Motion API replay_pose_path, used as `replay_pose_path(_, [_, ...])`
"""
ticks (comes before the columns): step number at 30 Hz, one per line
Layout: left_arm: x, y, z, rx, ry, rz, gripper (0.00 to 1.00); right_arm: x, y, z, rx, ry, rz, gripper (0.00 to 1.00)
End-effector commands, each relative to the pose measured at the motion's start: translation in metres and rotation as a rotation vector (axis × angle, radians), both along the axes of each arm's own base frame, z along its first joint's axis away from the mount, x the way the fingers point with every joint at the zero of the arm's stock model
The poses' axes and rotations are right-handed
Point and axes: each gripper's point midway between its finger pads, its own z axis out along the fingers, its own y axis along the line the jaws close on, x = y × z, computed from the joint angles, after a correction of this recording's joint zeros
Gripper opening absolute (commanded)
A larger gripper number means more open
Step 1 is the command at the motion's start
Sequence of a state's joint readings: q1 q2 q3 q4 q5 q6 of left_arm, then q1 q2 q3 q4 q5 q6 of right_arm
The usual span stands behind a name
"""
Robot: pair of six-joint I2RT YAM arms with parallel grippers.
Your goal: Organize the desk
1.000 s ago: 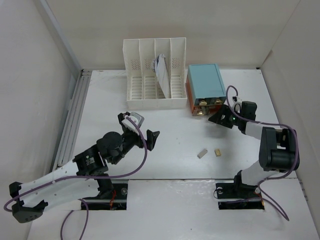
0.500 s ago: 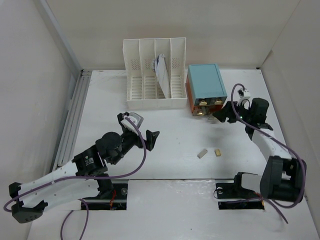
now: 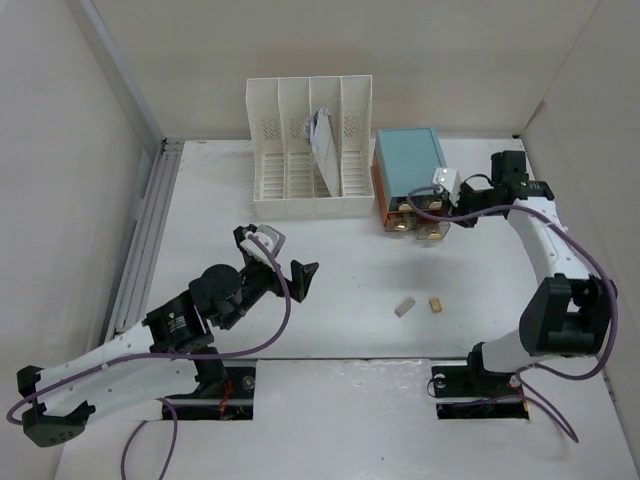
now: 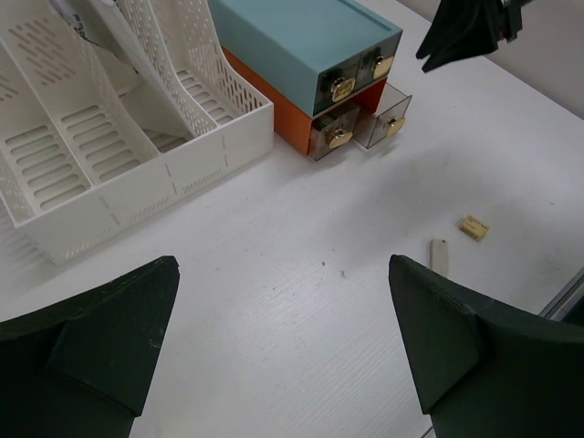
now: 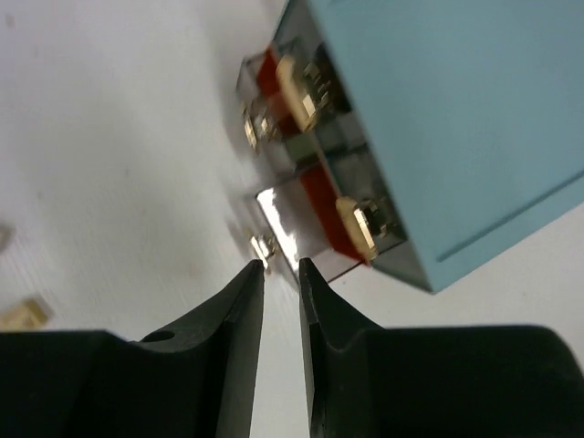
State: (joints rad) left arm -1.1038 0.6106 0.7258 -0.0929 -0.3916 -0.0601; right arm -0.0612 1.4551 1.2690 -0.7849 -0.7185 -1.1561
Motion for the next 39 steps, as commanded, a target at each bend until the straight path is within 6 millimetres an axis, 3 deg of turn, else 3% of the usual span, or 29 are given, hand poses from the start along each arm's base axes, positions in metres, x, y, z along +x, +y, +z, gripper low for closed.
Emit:
replay_pose_path(1, [0.0,-0.001,0.013,-0.049,-0.035,-0.008,1.0,-0.021,-0.018,-0.026,-0.223,-0.017,0.192,0.28])
replay_pose_path(6, [0.0,-0.001,0.013,-0.049,-0.035,-0.008,1.0,-0.021,-0.023,-0.038,-0.259,0.002,0.225,0.3])
replay_pose_path(12, [0.0,-0.001,0.013,-0.049,-0.035,-0.008,1.0,-0.014,-0.023,-0.059,-0.263,0.056,0.219,0.44])
replay_pose_path(16, [0.0,-0.001,0.013,-0.049,-0.035,-0.008,1.0,-0.006,-0.02,-0.072,-0.273,0.088,0.214,0.46])
replay_pose_path(28, [-0.001,-0.002,0.013,-0.049,-0.034,-0.017,1.0,0.021,-0.011,-0.079,-0.281,0.067,0.153,0.5])
replay_pose_path(39, [-0.001,-0.002,0.013,-0.049,-0.034,-0.017,1.0,0.03,-0.006,-0.094,-0.314,0.099,0.131,0.54])
